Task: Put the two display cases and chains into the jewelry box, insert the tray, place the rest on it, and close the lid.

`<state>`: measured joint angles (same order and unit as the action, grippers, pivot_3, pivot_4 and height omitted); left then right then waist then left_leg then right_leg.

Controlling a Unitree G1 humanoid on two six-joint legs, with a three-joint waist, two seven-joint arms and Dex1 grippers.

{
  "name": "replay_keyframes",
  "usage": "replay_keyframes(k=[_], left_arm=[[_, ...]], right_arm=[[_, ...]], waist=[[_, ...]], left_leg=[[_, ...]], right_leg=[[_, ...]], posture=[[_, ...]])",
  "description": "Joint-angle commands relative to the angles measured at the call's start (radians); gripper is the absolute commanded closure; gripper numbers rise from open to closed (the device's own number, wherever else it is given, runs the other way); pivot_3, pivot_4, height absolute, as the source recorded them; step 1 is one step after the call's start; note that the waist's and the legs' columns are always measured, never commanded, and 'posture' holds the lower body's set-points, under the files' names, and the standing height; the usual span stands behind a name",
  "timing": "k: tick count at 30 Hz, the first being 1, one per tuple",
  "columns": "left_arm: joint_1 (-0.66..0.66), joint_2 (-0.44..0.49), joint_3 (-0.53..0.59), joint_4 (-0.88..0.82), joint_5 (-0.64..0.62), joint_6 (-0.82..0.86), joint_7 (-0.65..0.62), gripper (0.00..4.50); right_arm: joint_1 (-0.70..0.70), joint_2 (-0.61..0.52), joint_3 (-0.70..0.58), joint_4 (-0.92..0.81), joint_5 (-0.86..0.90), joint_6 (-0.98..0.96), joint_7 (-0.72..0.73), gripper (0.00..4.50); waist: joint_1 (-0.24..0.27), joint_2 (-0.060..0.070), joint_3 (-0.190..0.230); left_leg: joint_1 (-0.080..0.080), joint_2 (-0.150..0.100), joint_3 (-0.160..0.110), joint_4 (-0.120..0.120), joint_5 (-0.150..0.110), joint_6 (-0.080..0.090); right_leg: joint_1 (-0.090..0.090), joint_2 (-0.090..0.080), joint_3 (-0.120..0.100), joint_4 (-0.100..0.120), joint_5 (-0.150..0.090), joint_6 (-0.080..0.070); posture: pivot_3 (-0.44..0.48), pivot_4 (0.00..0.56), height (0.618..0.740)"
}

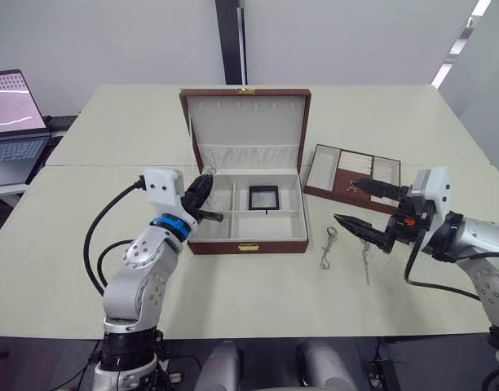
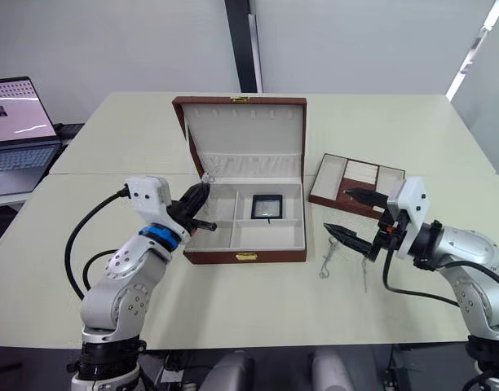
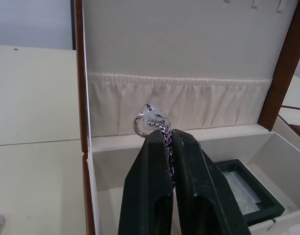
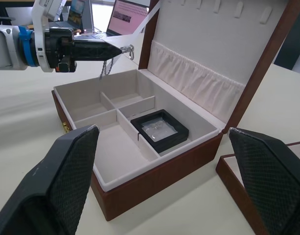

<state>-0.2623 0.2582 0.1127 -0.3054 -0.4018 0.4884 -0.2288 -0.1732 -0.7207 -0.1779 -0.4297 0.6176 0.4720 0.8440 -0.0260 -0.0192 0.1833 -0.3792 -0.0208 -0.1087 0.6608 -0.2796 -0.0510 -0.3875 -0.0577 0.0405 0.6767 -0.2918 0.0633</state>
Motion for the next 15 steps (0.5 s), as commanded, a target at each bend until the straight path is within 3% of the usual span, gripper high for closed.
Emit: replay_keyframes(k=[1, 15], left_arm=[[-0.026, 0.000, -0.004, 0.016, 0.028, -0.029, -0.001, 4.48], [-0.018, -0.025, -0.008, 0.031, 0.059, -0.022, 0.006, 4.48]], right_arm=[[0.008, 0.001, -0.048, -0.046, 0.028, 0.004, -0.023, 0.00], [0.022, -0.007, -0.052, -0.048, 0.037, 0.007, -0.041, 0.00]], waist=[[0.000, 0.000, 0.000], [0.000, 0.000, 0.000]], left_leg=[[0.000, 0.000, 0.000, 0.000, 0.000, 0.000], [0.000, 0.000, 0.000, 0.000, 0.000, 0.000]], right_leg=[[0.000, 0.000, 0.000, 0.000, 0.000, 0.000], [0.000, 0.000, 0.000, 0.000, 0.000, 0.000]], posture=[[0.000, 0.150, 0.740], [0.000, 0.150, 0.740]])
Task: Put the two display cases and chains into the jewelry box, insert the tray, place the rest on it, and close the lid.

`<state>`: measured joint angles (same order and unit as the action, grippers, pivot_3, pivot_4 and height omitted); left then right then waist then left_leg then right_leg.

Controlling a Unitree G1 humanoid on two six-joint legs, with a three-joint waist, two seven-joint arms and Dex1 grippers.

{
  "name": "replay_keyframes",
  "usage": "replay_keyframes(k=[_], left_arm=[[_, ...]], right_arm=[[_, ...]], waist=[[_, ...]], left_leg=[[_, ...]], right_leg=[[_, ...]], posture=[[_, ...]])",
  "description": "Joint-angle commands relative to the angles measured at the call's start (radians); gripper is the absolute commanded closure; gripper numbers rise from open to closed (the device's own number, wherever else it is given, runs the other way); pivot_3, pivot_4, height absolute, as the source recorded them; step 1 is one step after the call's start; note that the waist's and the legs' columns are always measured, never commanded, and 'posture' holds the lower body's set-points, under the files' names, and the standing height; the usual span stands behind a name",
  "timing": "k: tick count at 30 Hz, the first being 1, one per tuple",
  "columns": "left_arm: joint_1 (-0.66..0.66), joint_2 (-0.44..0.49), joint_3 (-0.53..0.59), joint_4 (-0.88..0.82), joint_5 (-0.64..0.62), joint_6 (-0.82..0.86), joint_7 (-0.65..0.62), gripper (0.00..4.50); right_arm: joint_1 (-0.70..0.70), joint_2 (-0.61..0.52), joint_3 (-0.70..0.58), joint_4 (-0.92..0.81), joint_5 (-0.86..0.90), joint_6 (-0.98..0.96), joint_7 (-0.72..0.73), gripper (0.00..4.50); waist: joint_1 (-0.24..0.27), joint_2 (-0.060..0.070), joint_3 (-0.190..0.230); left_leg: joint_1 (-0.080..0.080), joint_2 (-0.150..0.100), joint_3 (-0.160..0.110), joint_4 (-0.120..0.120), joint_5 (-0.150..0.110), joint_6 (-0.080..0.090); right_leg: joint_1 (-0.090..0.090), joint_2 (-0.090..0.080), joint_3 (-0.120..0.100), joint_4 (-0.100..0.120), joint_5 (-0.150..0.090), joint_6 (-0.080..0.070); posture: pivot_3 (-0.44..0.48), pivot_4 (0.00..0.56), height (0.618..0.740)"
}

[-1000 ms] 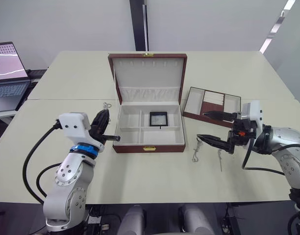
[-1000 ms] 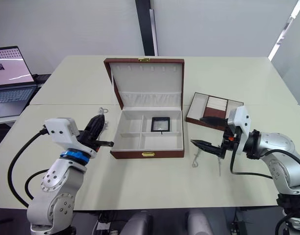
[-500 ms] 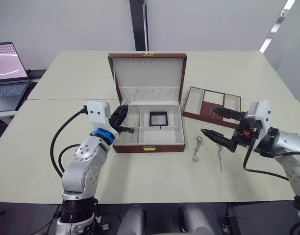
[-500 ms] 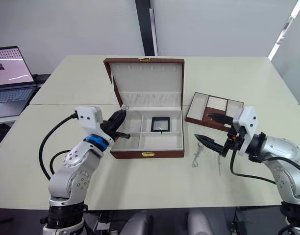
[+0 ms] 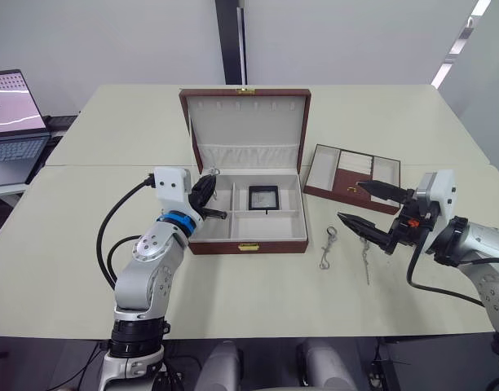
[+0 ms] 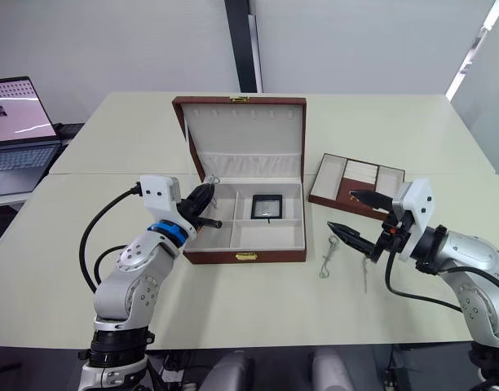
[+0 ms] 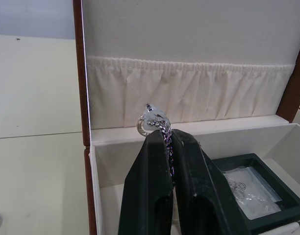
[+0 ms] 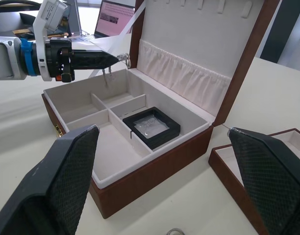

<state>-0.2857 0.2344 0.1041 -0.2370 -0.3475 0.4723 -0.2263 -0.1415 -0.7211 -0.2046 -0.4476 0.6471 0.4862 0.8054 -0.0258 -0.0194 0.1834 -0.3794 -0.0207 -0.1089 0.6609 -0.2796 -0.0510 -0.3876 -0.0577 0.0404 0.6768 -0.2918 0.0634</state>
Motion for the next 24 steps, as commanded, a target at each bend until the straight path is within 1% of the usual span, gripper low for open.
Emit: replay_keyframes(k=[1, 2, 6, 14, 15, 24], left_arm=[[0.008, -0.002, 0.001, -0.040, 0.005, -0.005, 0.005, 3.96], [0.011, -0.004, 0.001, -0.044, 0.006, -0.004, 0.006, 3.75], [0.016, -0.007, 0.002, -0.053, 0.005, -0.001, 0.008, 2.49], [0.017, -0.020, 0.001, -0.064, -0.003, 0.006, 0.005, 0.17], [0.017, -0.022, 0.001, -0.065, -0.006, 0.008, 0.002, 0.03], [0.024, -0.025, 0.004, -0.089, -0.051, 0.028, -0.038, 0.03]], right_arm=[[-0.010, -0.007, -0.025, -0.029, 0.008, -0.008, -0.002, 0.00], [-0.008, -0.007, -0.025, -0.029, 0.008, -0.008, -0.002, 0.00], [-0.006, -0.009, -0.027, -0.029, 0.010, -0.007, 0.000, 0.00], [-0.008, -0.011, -0.027, -0.025, 0.011, -0.005, 0.000, 0.00], [-0.009, -0.011, -0.027, -0.025, 0.011, -0.004, 0.000, 0.00], [-0.015, -0.018, -0.027, -0.008, 0.000, -0.005, -0.002, 0.00]], waist=[[0.000, 0.000, 0.000], [0.000, 0.000, 0.000], [0.000, 0.000, 0.000], [0.000, 0.000, 0.000], [0.000, 0.000, 0.000], [0.000, 0.000, 0.000]], left_leg=[[0.000, 0.000, 0.000, 0.000, 0.000, 0.000], [0.000, 0.000, 0.000, 0.000, 0.000, 0.000], [0.000, 0.000, 0.000, 0.000, 0.000, 0.000], [0.000, 0.000, 0.000, 0.000, 0.000, 0.000], [0.000, 0.000, 0.000, 0.000, 0.000, 0.000], [0.000, 0.000, 0.000, 0.000, 0.000, 0.000]], right_leg=[[0.000, 0.000, 0.000, 0.000, 0.000, 0.000], [0.000, 0.000, 0.000, 0.000, 0.000, 0.000], [0.000, 0.000, 0.000, 0.000, 0.000, 0.000], [0.000, 0.000, 0.000, 0.000, 0.000, 0.000], [0.000, 0.000, 0.000, 0.000, 0.000, 0.000], [0.000, 0.000, 0.000, 0.000, 0.000, 0.000]], posture=[[0.000, 0.150, 0.740], [0.000, 0.150, 0.740], [0.000, 0.150, 0.740], [0.000, 0.150, 0.740], [0.000, 0.150, 0.740], [0.000, 0.150, 0.740]])
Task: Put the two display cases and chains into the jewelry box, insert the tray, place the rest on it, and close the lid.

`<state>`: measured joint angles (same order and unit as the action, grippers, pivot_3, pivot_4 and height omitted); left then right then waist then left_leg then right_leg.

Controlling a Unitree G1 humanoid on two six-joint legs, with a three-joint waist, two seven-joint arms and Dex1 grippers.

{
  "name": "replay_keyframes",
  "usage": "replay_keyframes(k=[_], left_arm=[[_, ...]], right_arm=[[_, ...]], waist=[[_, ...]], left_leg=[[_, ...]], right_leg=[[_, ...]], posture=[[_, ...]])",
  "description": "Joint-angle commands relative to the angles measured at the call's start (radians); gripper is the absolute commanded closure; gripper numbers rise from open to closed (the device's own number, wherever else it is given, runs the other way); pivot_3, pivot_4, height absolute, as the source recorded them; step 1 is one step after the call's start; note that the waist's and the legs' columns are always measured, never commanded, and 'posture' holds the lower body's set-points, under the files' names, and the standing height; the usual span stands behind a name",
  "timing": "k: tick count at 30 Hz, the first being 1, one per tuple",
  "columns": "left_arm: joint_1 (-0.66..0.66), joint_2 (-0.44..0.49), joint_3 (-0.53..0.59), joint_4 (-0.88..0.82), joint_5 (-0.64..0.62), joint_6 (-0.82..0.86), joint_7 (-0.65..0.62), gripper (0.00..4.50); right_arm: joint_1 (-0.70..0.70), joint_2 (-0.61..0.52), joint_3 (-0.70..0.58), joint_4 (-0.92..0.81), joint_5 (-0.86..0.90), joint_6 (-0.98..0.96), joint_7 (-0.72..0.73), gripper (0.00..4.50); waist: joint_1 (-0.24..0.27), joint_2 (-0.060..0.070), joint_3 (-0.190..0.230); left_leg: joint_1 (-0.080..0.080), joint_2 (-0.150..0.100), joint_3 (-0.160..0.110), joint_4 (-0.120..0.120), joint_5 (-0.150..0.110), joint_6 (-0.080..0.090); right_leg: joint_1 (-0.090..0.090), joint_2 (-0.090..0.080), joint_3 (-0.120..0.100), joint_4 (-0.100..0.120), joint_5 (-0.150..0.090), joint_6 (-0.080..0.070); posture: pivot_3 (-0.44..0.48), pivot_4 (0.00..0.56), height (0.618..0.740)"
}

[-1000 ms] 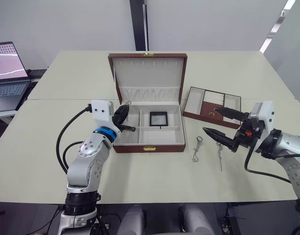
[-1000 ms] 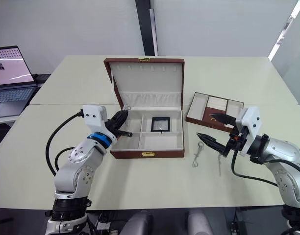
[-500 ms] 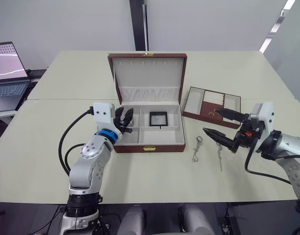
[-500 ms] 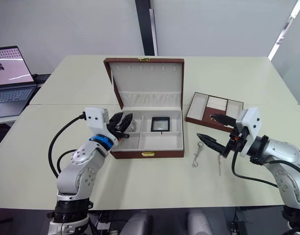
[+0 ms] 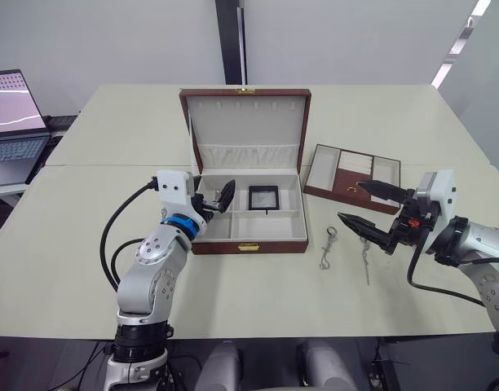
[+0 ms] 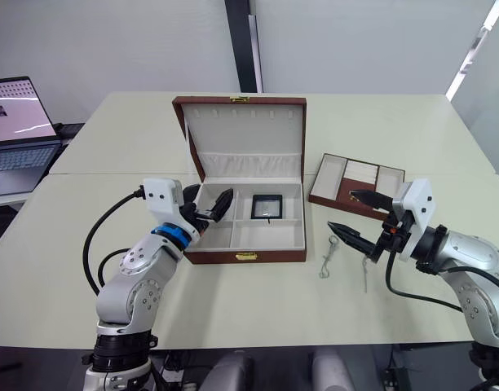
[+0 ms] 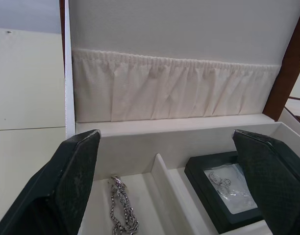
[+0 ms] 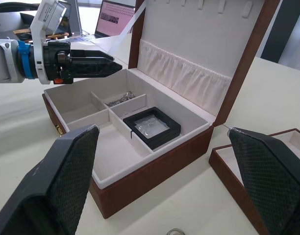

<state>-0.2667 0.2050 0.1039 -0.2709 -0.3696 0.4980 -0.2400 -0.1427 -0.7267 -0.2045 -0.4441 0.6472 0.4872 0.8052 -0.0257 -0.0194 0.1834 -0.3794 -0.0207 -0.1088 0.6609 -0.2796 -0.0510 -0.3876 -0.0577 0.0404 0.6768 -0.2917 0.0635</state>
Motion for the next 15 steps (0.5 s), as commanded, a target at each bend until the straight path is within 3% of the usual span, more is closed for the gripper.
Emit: replay_keyframes(k=[1, 9, 15], left_arm=[[0.008, 0.011, 0.008, -0.061, -0.040, 0.008, -0.036, 0.03], [0.079, 0.204, 0.137, -0.151, -0.315, 0.164, -0.266, 0.03], [0.187, 0.461, 0.242, -0.114, -0.403, 0.225, -0.496, 0.03]], right_arm=[[-0.013, -0.013, -0.030, -0.009, 0.001, -0.005, -0.001, 0.00], [0.035, -0.058, -0.100, 0.053, 0.011, -0.009, 0.054, 0.00], [0.093, -0.109, -0.172, 0.179, -0.031, -0.057, 0.119, 0.00]], waist=[[0.000, 0.000, 0.000], [-0.002, 0.000, 0.000], [-0.004, 0.001, 0.000]], left_leg=[[0.000, 0.000, 0.000, 0.000, 0.000, 0.000], [0.000, 0.000, 0.000, 0.000, 0.000, 0.000], [0.001, 0.000, 0.001, -0.001, 0.000, 0.000]], right_leg=[[0.000, 0.000, 0.000, 0.000, 0.000, 0.000], [0.000, 0.000, 0.000, 0.000, 0.000, 0.000], [0.000, 0.000, 0.000, 0.000, 0.000, 0.000]], posture=[[0.000, 0.150, 0.740], [0.000, 0.150, 0.740], [0.000, 0.150, 0.740]])
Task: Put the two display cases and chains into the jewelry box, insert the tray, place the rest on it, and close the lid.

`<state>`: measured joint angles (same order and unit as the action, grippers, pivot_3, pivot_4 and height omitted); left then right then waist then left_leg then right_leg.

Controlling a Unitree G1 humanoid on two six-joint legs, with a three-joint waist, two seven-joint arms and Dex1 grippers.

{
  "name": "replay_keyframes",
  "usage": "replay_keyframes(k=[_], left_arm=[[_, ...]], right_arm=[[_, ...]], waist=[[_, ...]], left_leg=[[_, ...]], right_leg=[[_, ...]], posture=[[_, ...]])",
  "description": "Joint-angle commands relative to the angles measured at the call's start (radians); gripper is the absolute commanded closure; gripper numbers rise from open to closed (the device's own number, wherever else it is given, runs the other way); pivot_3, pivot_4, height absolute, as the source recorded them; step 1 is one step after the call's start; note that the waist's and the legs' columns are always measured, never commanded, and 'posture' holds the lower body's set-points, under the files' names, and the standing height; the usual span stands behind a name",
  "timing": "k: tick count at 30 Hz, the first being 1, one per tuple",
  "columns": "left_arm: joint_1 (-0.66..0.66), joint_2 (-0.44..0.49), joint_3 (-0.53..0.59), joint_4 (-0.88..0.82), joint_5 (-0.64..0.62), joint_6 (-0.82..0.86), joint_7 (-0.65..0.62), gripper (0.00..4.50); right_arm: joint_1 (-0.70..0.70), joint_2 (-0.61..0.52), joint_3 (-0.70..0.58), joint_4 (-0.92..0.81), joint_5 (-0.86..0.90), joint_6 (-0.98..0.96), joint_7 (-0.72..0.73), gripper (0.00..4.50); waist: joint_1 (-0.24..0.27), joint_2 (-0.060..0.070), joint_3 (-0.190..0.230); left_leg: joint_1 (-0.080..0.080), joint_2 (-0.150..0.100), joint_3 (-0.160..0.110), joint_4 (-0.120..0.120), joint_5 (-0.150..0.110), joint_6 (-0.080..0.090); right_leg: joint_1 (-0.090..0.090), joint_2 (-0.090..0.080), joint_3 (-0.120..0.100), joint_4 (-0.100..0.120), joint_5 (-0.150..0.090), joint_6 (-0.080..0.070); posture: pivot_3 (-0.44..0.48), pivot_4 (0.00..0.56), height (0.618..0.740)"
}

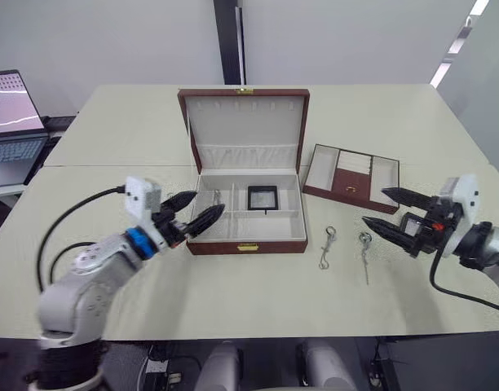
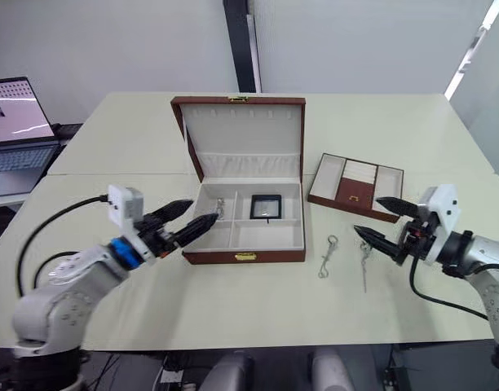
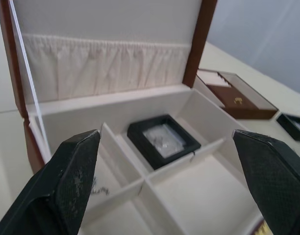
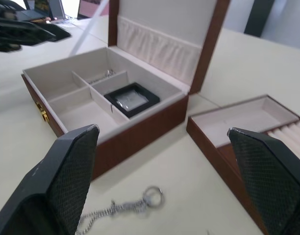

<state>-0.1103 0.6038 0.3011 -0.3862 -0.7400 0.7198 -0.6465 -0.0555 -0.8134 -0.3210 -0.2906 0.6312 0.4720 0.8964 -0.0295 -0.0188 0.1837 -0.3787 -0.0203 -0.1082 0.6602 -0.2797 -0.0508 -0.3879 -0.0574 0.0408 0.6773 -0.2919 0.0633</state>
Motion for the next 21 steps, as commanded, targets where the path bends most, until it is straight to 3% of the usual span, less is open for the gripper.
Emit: replay_keyframes(k=[1, 4, 8, 21], left_arm=[[0.059, 0.106, 0.062, 0.022, -0.025, 0.000, -0.131, 0.03], [0.124, 0.203, 0.127, 0.130, 0.044, -0.065, -0.207, 0.03], [0.131, 0.255, 0.219, 0.317, 0.114, -0.164, -0.209, 0.03], [0.288, 0.283, 0.359, 0.482, 0.215, -0.287, -0.236, 0.03]], right_arm=[[0.018, -0.031, -0.069, 0.056, -0.028, -0.054, 0.040, 0.00], [0.052, -0.051, -0.114, 0.140, -0.060, -0.082, 0.058, 0.00], [0.103, -0.064, -0.151, 0.254, -0.095, -0.124, 0.088, 0.00], [0.142, -0.069, -0.131, 0.445, -0.184, -0.233, 0.141, 0.00]], waist=[[0.000, 0.000, 0.000], [0.000, 0.000, 0.000], [0.000, 0.000, 0.000], [-0.002, 0.000, 0.000]], left_leg=[[0.000, 0.000, 0.000, 0.000, 0.000, 0.000], [0.000, 0.000, 0.000, 0.000, 0.000, 0.000], [0.000, 0.000, 0.000, -0.001, 0.000, 0.000], [0.001, 0.002, 0.001, -0.001, 0.000, 0.000]], right_leg=[[0.000, 0.000, 0.000, 0.000, 0.000, 0.000], [0.000, 0.000, 0.000, 0.000, 0.000, 0.000], [0.000, 0.000, 0.000, 0.000, 0.000, 0.000], [0.000, 0.000, 0.000, -0.001, 0.000, 0.000]], posture=[[0.000, 0.150, 0.740], [0.000, 0.150, 0.740], [0.000, 0.150, 0.740], [0.000, 0.150, 0.740]])
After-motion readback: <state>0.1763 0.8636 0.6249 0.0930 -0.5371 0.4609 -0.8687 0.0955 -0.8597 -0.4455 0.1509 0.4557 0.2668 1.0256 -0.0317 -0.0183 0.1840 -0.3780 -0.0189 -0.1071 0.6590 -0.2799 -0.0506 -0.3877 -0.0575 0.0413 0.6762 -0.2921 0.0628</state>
